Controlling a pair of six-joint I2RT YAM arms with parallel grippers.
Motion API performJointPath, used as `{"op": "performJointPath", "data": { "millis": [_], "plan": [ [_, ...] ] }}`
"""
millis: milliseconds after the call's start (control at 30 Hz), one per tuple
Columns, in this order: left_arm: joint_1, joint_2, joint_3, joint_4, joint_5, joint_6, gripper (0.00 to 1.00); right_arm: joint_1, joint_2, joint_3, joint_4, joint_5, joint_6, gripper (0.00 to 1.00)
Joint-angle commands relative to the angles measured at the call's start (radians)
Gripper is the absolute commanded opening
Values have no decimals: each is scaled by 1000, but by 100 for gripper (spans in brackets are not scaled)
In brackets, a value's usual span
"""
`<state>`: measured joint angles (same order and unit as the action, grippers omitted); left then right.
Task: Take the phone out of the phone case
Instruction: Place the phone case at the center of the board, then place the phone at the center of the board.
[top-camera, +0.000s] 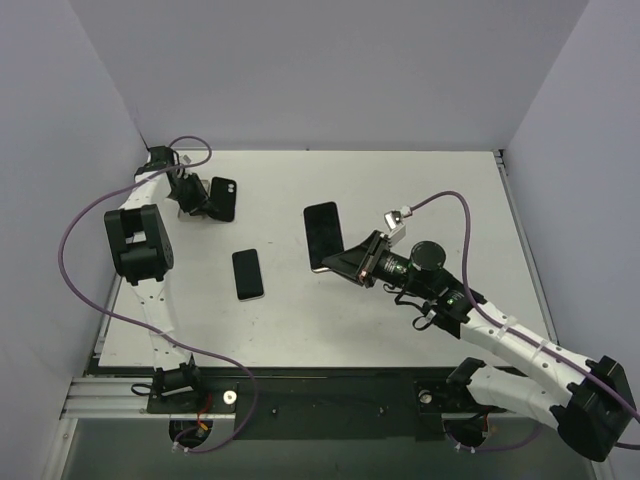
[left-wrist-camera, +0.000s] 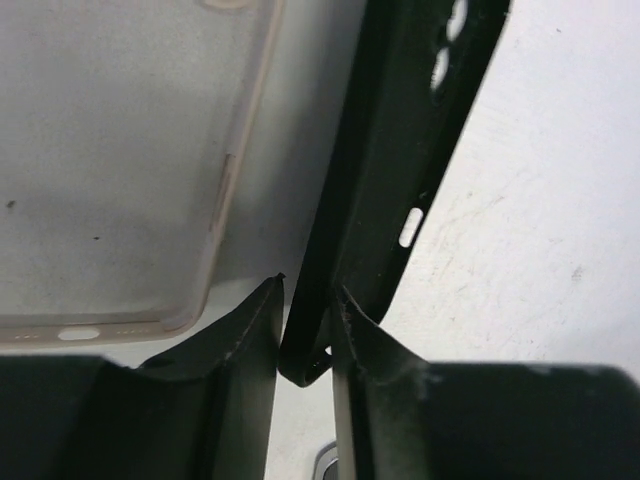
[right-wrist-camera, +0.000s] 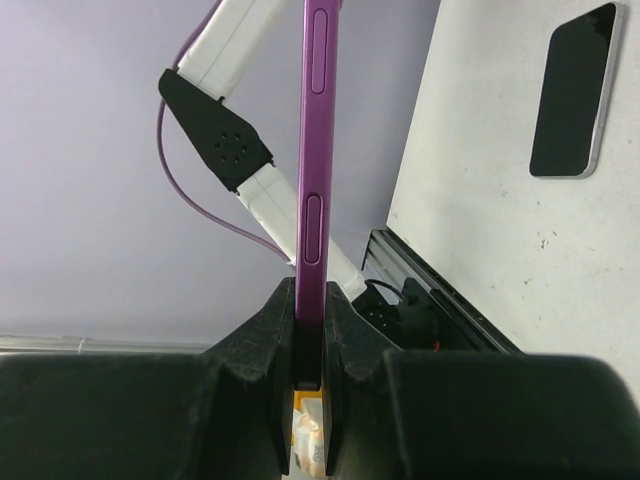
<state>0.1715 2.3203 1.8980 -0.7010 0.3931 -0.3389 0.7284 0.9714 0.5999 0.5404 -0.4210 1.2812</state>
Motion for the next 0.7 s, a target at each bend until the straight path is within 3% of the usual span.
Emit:
{"op": "performJointPath", "data": {
  "millis": [0,367,567,667],
  "plan": [
    [5,-35,23,3,-111,-26,40,28,12,-6,127,28,-23,0],
    [-6,-224,32,-74,-240,-31,55,54,208,37,84,73,-137,0],
    [-50,-432,-123,55,-22,-74,57,80,481,170,107,117,-239,0],
    [-93,-507,-206,110,18,-86,57,100,619,253,72,125,-319,0]
  ]
}}
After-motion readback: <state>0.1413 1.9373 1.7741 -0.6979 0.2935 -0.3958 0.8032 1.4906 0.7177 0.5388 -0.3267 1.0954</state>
